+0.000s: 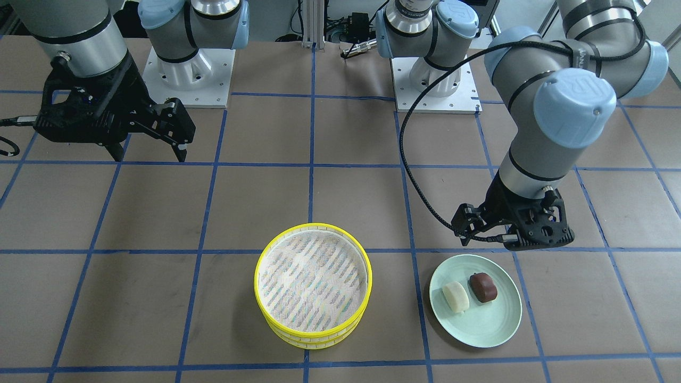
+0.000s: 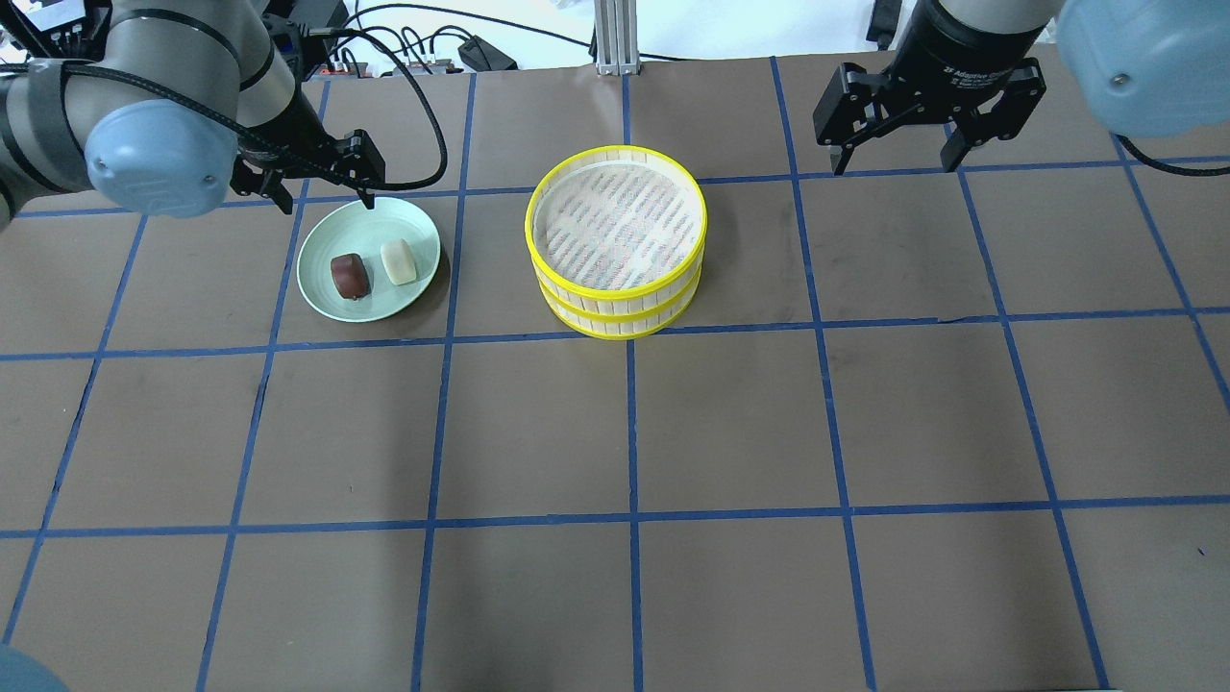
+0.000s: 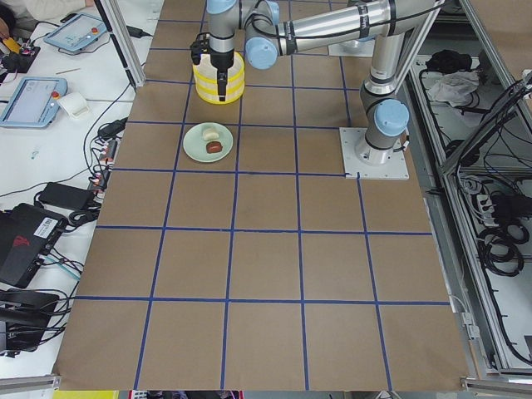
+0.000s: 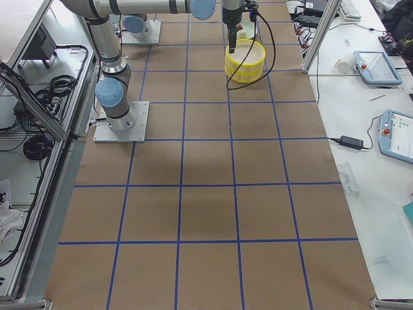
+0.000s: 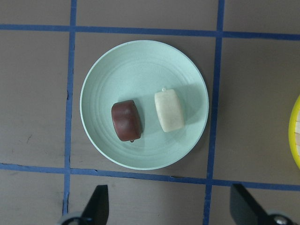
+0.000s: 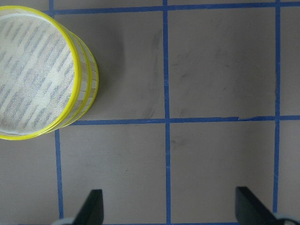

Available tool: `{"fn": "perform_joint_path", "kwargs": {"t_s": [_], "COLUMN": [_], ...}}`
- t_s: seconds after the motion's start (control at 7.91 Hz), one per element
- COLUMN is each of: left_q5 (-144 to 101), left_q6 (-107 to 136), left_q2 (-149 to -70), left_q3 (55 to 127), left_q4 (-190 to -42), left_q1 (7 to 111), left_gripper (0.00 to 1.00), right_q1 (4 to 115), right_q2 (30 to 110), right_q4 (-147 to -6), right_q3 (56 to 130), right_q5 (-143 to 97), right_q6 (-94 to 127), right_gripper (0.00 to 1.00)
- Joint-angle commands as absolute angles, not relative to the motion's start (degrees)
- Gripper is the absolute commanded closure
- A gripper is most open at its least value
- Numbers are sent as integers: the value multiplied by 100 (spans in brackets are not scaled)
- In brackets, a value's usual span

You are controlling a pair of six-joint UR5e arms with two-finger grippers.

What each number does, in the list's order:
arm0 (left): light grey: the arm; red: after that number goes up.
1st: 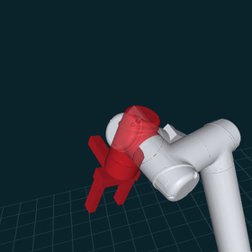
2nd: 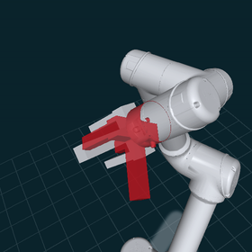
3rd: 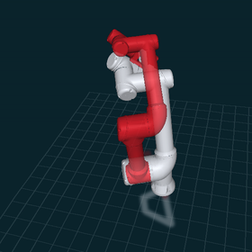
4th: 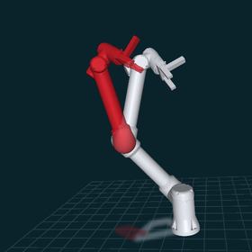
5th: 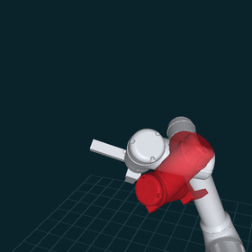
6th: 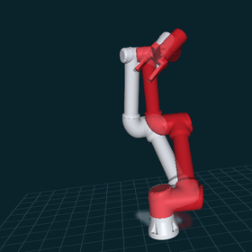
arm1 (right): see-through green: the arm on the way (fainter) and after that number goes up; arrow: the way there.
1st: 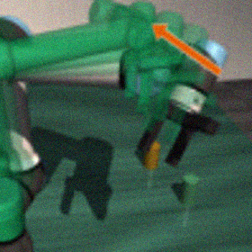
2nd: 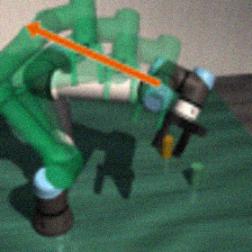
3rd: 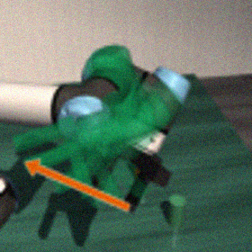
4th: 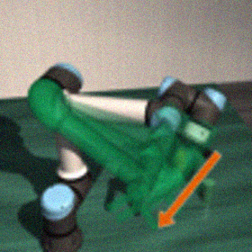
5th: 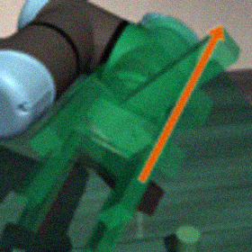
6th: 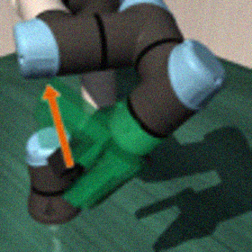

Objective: Place buns in different layers of steamer
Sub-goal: 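Move the left gripper down over the white bun on the green plate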

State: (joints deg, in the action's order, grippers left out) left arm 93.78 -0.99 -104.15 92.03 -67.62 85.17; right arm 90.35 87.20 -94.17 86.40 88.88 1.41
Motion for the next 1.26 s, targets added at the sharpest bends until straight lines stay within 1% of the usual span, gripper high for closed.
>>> {"fn": "perform_joint_path", "kwargs": {"t_s": [0.0,0.25,0.38,0.51,1.14], "left_q5": [9378,9395,9396,9396,9299], "left_q6": [288,325,334,351,536], "left_q2": [-11037,-11511,-11653,-11733,-12120], "left_q3": [9211,9211,9211,9202,9211], "left_q4": [-6128,-5646,-5547,-5546,-5388], "left_q1": [8517,8508,8508,8499,8481], "left_gripper": [13,14,16,19,19], "right_q1": [9035,9035,9035,9035,9035], "right_q2": [8719,8719,8719,8719,8719], "right_q4": [-9413,-9413,-9422,-9422,-9413], "right_q3": [8640,8640,8640,8640,8640], "right_q5": [8894,8895,8886,8886,8886], "right_q6": [114,123,123,114,123], "right_gripper": [0,0,0,0,0]}}
